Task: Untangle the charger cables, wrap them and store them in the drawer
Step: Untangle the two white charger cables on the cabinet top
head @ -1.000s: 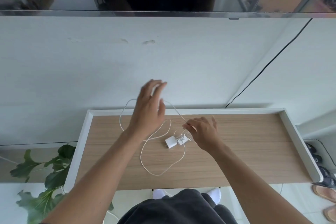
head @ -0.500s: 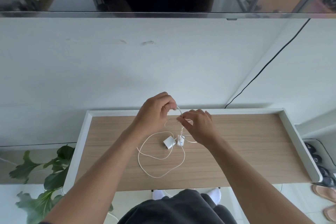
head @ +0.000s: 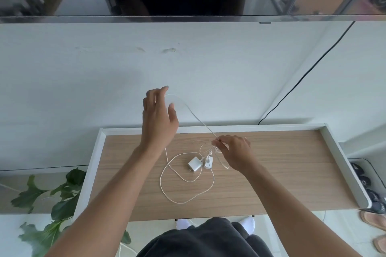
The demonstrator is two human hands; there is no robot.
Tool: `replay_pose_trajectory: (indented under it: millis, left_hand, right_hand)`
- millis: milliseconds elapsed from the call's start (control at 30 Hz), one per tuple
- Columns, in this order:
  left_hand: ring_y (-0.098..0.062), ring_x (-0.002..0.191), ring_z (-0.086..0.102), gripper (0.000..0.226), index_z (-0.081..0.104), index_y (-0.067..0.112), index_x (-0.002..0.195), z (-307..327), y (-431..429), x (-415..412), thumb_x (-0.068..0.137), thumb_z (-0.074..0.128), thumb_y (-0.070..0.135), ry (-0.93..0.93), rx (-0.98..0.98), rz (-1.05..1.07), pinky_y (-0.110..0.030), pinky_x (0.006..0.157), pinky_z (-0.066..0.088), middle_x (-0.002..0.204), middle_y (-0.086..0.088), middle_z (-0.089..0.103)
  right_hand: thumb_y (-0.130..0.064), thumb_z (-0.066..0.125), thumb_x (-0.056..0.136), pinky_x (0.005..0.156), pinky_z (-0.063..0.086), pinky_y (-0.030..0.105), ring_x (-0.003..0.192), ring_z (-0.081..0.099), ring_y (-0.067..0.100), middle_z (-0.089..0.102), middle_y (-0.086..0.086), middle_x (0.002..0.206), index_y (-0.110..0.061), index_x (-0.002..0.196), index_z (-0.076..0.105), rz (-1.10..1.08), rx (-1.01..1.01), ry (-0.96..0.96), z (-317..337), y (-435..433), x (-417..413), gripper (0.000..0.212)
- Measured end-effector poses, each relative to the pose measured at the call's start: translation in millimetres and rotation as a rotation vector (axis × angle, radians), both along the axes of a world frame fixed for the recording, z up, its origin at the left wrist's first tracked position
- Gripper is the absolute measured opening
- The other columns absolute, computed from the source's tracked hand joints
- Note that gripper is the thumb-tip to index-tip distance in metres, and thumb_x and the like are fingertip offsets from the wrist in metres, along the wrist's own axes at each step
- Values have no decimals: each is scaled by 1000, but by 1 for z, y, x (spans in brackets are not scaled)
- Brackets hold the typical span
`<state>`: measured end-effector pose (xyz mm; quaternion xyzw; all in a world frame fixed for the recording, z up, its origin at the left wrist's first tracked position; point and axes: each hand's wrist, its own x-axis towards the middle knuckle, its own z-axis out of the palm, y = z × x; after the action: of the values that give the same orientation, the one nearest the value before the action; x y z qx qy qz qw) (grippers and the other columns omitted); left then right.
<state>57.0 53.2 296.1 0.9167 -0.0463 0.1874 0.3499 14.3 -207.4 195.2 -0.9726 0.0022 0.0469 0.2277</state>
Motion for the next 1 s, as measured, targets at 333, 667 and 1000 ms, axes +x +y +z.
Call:
replay_pose_trajectory:
  millis: [333, 667, 1000]
  left_hand:
    - [-24, 101, 70, 20, 68, 23, 108, -53, -31, -16, 115, 50, 27, 278, 380, -525, -56, 113, 48, 102, 9, 67]
    - [-2, 70, 54, 23, 63, 25, 100, -31, -38, -9, 115, 48, 16, 241, 26, -493, -36, 68, 49, 97, 17, 71]
    - [-17, 56, 27, 34, 64, 18, 97, -16, -46, 2, 120, 42, 30, 267, -479, -162, -33, 54, 27, 63, 4, 28]
  right_hand:
    - [-74, 35, 103, 87, 54, 45, 93, 69, 21, 75, -11, 93, -35, 107, 78, 103, 37, -164, 23, 4, 6, 58]
    - [-84, 57, 91, 89, 56, 39, 98, 70, 10, 77, -14, 95, -34, 98, 80, 17, 207, 8, 22, -17, -1, 56]
    - [-65, 51, 106, 84, 55, 45, 92, 61, 24, 65, -9, 83, -28, 84, 76, 91, 126, 179, -11, -43, -8, 50]
